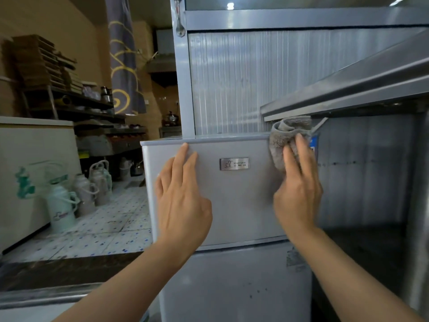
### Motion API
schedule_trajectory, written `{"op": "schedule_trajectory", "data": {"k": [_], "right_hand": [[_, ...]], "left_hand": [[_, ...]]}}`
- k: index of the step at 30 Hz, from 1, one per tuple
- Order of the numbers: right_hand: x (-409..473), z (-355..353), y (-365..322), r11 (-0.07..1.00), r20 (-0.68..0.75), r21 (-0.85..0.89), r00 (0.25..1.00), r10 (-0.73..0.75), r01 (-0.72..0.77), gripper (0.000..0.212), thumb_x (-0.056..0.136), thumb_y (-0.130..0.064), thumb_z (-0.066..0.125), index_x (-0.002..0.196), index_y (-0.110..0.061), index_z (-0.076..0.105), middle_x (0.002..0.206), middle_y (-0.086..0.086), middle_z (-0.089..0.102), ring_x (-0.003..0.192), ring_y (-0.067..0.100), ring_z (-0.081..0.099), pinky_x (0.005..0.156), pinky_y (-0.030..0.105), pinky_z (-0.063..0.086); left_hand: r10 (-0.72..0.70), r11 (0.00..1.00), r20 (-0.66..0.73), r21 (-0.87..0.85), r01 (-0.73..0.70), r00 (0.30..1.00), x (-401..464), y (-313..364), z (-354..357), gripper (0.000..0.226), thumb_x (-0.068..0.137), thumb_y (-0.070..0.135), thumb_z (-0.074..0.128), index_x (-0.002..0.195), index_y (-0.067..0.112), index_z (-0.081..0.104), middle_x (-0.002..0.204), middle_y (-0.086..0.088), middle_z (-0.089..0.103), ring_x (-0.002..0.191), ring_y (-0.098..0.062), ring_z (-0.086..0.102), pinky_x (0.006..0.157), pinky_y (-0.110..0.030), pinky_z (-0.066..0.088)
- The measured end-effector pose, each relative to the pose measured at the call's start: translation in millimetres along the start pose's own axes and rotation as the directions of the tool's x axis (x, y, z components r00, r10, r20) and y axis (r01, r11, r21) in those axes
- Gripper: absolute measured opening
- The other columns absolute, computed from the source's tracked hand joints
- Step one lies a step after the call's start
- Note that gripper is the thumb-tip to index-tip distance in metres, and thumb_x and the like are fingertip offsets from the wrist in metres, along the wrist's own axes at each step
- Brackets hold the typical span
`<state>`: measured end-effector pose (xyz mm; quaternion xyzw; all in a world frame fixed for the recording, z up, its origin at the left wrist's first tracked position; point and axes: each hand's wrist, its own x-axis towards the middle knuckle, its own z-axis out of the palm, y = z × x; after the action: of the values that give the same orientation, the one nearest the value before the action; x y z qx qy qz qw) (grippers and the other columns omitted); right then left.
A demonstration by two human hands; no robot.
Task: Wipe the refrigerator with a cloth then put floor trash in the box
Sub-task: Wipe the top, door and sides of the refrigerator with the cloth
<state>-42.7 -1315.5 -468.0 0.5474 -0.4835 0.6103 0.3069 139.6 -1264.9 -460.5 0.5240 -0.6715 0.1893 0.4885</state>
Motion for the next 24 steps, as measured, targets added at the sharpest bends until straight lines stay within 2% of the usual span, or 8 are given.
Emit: {"op": "schedule_trajectory", "data": {"k": [2, 4, 7, 9, 11, 15, 19, 24], "right_hand": [[-7, 9, -31, 0.998, -0.025, 0.056, 0.999, -0.022, 0.023, 0.053, 0.078, 0.016, 0.045, 0.128, 0.003, 0.053, 0.143, 0.016, 0.044, 0.131, 0.041, 0.042, 0.099, 0.048, 0.046], [-10, 16, -48, 0.984, -0.015, 0.08, 0.987, -0.158, 0.159, 0.048, 0.082, 0.007, 0.04, 0.128, 0.002, 0.054, 0.142, 0.015, 0.046, 0.129, 0.042, 0.043, 0.097, 0.048, 0.045], [-5, 14, -25, 0.955, 0.046, 0.068, 0.955, -0.293, 0.289, 0.048, 0.085, 0.005, 0.038, 0.131, 0.001, 0.052, 0.143, 0.014, 0.045, 0.132, 0.038, 0.041, 0.101, 0.047, 0.046], [0, 7, 6, 0.97, 0.081, 0.065, 0.968, -0.238, 0.233, 0.052, 0.082, 0.011, 0.046, 0.132, 0.0, 0.05, 0.145, 0.014, 0.042, 0.133, 0.036, 0.041, 0.099, 0.049, 0.047], [5, 1, 31, 0.994, 0.061, 0.053, 0.994, -0.094, 0.091, 0.054, 0.08, 0.014, 0.051, 0.132, 0.0, 0.051, 0.147, 0.013, 0.04, 0.133, 0.034, 0.041, 0.097, 0.047, 0.049], [23, 1, 46, 0.98, -0.008, 0.122, 0.987, 0.158, -0.156, 0.055, 0.083, 0.011, 0.05, 0.136, -0.005, 0.048, 0.151, 0.007, 0.034, 0.134, 0.028, 0.04, 0.093, 0.027, 0.04], [19, 8, 52, 0.989, -0.01, 0.14, 0.998, 0.056, -0.054, 0.06, 0.083, 0.014, 0.048, 0.139, -0.005, 0.043, 0.152, 0.01, 0.031, 0.138, 0.026, 0.034, 0.102, 0.032, 0.039], [-92, 7, 66, 0.998, 0.153, 0.031, 0.987, 0.04, -0.045, 0.077, 0.077, 0.017, 0.056, 0.145, -0.011, 0.032, 0.154, 0.008, 0.02, 0.143, 0.029, 0.022, 0.112, 0.049, 0.032]], "left_hand": [[0.032, 1.0, 0.019, -0.002, -0.031, 0.999, 0, 5, 2, 0.078, 0.072, -0.002, 0.052, 0.143, 0.014, 0.026, 0.156, 0.001, 0.014, 0.139, -0.021, 0.012, 0.116, -0.035, 0.007], [0.056, 0.998, 0.025, -0.001, -0.056, 0.998, 1, 10, 5, 0.077, 0.071, -0.004, 0.053, 0.143, 0.012, 0.028, 0.155, -0.001, 0.017, 0.139, -0.024, 0.014, 0.117, -0.038, 0.011], [0.052, 0.998, 0.019, 0.021, -0.052, 0.998, 1, 13, 9, 0.076, 0.071, -0.004, 0.055, 0.141, 0.011, 0.031, 0.155, -0.003, 0.018, 0.137, -0.024, 0.013, 0.115, -0.04, 0.016], [0.06, 0.998, 0.023, 0.031, -0.061, 0.998, 1, 13, 11, 0.076, 0.07, -0.004, 0.057, 0.14, 0.011, 0.033, 0.154, -0.003, 0.018, 0.136, -0.023, 0.013, 0.113, -0.04, 0.016], [0.069, 0.997, 0.03, 0.035, -0.07, 0.997, 1, 12, 14, 0.076, 0.07, -0.004, 0.058, 0.14, 0.012, 0.033, 0.155, -0.002, 0.017, 0.136, -0.022, 0.011, 0.113, -0.04, 0.015], [0.096, 0.994, 0.034, 0.046, -0.098, 0.995, 0, 12, 18, 0.078, 0.067, -0.004, 0.059, 0.14, 0.012, 0.034, 0.154, -0.003, 0.019, 0.135, -0.023, 0.012, 0.113, -0.04, 0.015], [0.107, 0.993, 0.017, 0.048, -0.107, 0.994, -2, 11, 26, 0.079, 0.066, -0.005, 0.06, 0.139, 0.01, 0.034, 0.154, -0.005, 0.019, 0.134, -0.025, 0.013, 0.112, -0.04, 0.016], [0.11, 0.992, 0.046, 0.06, -0.113, 0.993, -16, 8, 32, 0.084, 0.065, -0.006, 0.059, 0.142, 0.009, 0.03, 0.156, -0.006, 0.016, 0.137, -0.025, 0.012, 0.113, -0.042, 0.015]]}}
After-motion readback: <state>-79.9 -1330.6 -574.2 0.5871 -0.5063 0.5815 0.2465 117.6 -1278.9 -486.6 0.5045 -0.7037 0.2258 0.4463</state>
